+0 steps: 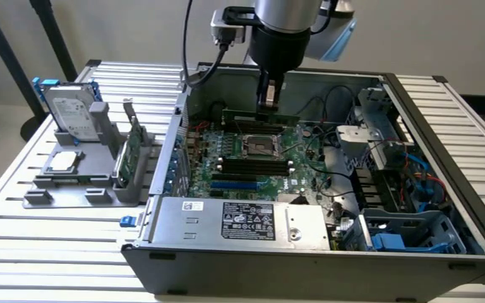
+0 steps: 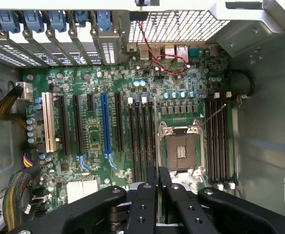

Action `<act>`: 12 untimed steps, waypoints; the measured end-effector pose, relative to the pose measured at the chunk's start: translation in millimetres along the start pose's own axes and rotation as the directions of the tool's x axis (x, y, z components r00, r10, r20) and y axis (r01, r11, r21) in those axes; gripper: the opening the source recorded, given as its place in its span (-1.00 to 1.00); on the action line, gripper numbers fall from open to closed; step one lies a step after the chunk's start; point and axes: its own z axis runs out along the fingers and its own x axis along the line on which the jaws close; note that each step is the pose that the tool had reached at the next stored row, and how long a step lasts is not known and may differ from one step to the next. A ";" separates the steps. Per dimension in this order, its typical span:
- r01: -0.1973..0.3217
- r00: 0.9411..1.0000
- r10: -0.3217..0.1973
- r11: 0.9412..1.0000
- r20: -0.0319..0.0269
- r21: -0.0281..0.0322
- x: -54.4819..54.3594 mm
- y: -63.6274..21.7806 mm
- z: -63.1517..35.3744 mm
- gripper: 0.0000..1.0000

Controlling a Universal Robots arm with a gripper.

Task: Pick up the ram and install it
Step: 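Pick up the ram and move it above insertion slot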

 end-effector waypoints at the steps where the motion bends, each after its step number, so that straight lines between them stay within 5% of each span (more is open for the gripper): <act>1: -0.003 1.000 0.003 1.000 -0.005 0.001 -0.1 -0.2 0.5 -0.73; 6: -0.010 0.999 0.010 1.000 -0.034 0.004 -1.3 -1.5 4.0 -0.73; 12: -0.010 0.999 0.010 1.000 -0.041 0.005 -4.7 -1.9 16.7 -0.73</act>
